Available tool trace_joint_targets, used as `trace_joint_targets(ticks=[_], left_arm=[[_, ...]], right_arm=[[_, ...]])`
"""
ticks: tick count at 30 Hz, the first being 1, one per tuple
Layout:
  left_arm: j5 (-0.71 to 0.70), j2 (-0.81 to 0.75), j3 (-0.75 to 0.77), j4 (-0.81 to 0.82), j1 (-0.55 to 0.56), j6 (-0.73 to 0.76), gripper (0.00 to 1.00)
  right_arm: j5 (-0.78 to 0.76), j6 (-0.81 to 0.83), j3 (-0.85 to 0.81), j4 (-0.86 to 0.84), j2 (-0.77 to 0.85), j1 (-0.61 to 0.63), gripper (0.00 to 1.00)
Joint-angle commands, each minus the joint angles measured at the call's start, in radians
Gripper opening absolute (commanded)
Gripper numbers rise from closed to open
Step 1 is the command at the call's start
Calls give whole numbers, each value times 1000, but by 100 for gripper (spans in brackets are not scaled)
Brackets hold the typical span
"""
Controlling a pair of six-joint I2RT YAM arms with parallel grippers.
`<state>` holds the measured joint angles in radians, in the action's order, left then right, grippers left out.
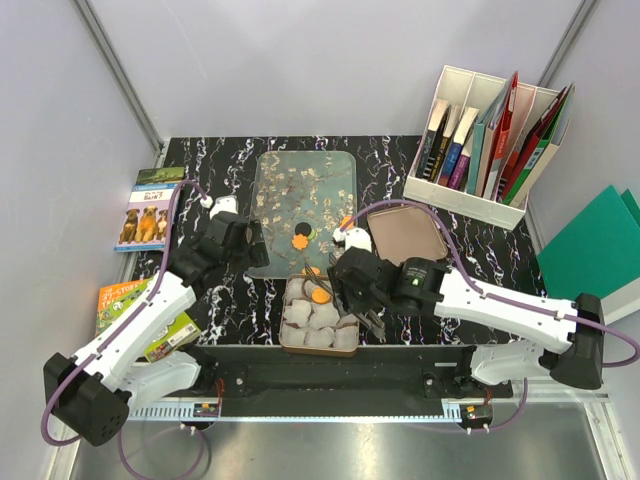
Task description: Pack the cookies
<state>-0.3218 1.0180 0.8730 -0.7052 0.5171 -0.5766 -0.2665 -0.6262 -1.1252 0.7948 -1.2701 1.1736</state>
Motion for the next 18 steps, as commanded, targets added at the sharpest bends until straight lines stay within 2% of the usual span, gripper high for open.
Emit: trace_joint_targets(ticks=[1, 10, 18], left_arm=[[10, -22, 6, 29, 4, -8, 94], [3, -35, 3, 23, 3, -2, 94], [4, -32, -3, 23, 3, 6, 94]], right_arm=[[-91, 81, -126, -2, -21, -18, 61], [-2, 217, -254, -61, -213, -143, 55], [65, 275, -350, -103, -400, -195, 54]])
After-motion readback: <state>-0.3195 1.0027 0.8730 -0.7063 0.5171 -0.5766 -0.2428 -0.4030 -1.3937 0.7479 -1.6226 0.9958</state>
